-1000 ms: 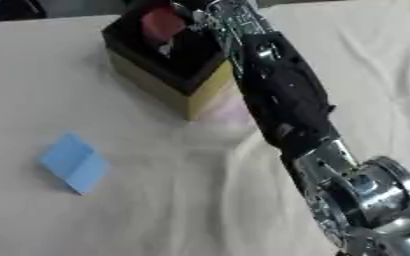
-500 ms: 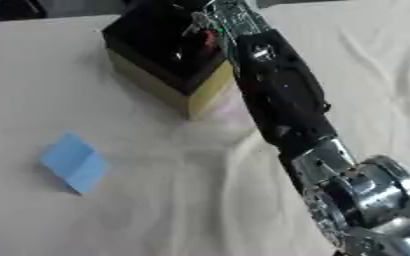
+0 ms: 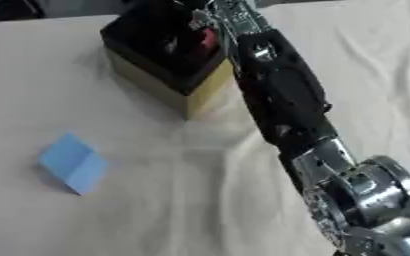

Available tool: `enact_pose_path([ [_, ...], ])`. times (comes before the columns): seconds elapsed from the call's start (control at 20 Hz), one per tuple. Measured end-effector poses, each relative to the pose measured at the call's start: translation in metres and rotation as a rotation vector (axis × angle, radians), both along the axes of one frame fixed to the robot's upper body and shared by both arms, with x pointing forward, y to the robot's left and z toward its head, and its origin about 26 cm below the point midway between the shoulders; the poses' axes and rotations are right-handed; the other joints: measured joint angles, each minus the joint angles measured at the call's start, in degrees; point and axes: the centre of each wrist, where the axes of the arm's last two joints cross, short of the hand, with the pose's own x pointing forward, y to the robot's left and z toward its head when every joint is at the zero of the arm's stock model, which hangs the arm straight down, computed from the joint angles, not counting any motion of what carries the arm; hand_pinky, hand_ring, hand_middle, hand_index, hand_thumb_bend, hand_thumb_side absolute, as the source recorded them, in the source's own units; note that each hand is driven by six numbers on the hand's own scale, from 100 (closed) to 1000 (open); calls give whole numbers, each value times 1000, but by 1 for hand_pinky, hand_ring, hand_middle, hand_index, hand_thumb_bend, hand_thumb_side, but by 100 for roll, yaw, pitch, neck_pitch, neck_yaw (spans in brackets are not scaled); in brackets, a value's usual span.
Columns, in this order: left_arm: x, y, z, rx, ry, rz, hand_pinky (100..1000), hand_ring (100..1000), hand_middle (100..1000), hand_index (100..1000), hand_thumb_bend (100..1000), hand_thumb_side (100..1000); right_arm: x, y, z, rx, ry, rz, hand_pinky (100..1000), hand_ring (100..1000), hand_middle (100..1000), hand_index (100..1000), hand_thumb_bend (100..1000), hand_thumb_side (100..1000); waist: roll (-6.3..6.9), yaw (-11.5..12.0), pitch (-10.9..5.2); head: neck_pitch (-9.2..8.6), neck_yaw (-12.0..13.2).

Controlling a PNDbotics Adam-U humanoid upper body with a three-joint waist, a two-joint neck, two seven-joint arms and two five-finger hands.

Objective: Pick up objects on the table and place them in the box.

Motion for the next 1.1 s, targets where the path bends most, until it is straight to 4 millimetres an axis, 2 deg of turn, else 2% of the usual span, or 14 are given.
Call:
enact_pose_path([
  [0.05, 0, 0, 0, 0, 0, 0, 665, 714, 671, 675, 100, 866, -1, -1, 4, 15, -8, 11, 769, 821, 704, 919, 233, 513, 0, -6, -12, 1, 7],
  [0.2, 0, 0, 0, -1, 0, 1, 665, 714, 671, 676, 100, 864, -7, -6, 16, 59, -38, 44, 769, 796, 651, 876, 100, 461, 9, -32, -35, 3, 39],
  [0.4, 0, 0, 0, -1, 0, 1, 666, 715, 672, 676, 100, 865, -16, -15, 28, 114, -68, 103, 772, 782, 636, 871, 100, 446, 15, -53, -50, 27, 88],
  [0.6, 0, 0, 0, -1, 2, 5, 669, 719, 676, 680, 100, 865, -30, -29, 40, 185, -94, 192, 772, 756, 613, 859, 100, 477, 17, -79, -78, 106, 180],
  [0.85, 0, 4, 8, 25, -8, 27, 681, 732, 689, 689, 100, 870, -63, -47, 55, 316, -159, 342, 776, 751, 617, 856, 100, 529, 37, -115, -111, 248, 322],
  [1.1, 0, 10, 23, 118, -27, 91, 699, 749, 700, 711, 100, 847, -100, -63, 64, 433, -217, 460, 778, 743, 614, 849, 100, 634, 53, -157, -130, 355, 519],
])
